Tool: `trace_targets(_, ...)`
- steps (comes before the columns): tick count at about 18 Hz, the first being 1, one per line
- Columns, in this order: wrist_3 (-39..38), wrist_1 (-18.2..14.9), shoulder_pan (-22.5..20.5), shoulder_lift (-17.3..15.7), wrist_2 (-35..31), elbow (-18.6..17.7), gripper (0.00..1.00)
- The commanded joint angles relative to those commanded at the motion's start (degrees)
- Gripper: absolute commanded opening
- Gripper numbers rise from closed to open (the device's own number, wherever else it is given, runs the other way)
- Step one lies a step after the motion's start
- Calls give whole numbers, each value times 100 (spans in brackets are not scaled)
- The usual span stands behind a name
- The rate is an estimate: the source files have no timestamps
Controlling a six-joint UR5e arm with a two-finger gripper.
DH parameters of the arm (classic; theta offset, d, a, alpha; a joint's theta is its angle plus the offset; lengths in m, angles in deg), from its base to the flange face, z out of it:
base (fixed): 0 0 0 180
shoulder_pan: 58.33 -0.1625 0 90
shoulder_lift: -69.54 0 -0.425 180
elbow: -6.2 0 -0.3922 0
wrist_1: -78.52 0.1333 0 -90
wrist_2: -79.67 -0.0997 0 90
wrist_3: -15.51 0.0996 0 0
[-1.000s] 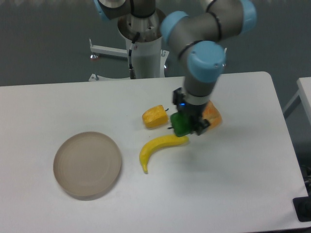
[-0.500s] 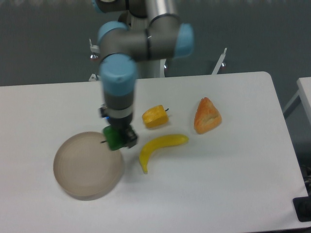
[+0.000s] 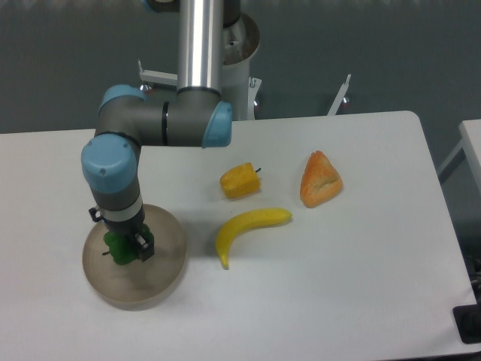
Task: Place the green pepper on the plate
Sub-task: 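Lower the green pepper onto the plate and open the gripper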
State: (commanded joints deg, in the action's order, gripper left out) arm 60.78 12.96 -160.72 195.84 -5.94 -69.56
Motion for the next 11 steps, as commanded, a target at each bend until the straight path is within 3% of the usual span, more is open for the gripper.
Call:
trace_targets(1, 17, 9, 27, 44, 0, -9, 50)
trace_targets(2, 35, 9, 27, 53, 0, -26, 68)
trace_targets(3, 35, 18, 27, 53, -9, -26, 100)
trace_targets(8, 70, -9, -17, -280, 0, 35, 100)
trace_targets(11, 88, -70, -595, -806, 44, 9, 100)
